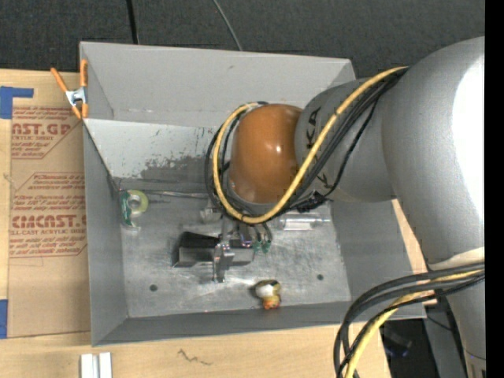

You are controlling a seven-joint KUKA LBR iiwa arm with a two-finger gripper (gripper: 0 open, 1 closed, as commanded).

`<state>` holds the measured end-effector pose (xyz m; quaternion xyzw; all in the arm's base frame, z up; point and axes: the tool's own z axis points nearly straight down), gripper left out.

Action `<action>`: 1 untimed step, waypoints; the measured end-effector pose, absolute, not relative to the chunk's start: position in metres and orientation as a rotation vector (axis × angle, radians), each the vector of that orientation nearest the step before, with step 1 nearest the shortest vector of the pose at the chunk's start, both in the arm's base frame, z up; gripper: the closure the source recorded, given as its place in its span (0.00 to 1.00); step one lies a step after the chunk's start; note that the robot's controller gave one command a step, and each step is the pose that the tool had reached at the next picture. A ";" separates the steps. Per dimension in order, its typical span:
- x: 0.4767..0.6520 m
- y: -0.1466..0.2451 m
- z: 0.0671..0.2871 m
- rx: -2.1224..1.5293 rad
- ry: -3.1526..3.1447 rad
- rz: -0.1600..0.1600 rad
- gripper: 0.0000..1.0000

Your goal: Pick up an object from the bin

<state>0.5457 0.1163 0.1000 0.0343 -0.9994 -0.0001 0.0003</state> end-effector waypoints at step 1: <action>0.556 0.133 0.071 0.085 -3.136 0.002 0.00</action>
Offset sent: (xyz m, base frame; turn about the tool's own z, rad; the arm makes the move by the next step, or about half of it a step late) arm -0.0019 0.0006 -0.0300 0.2022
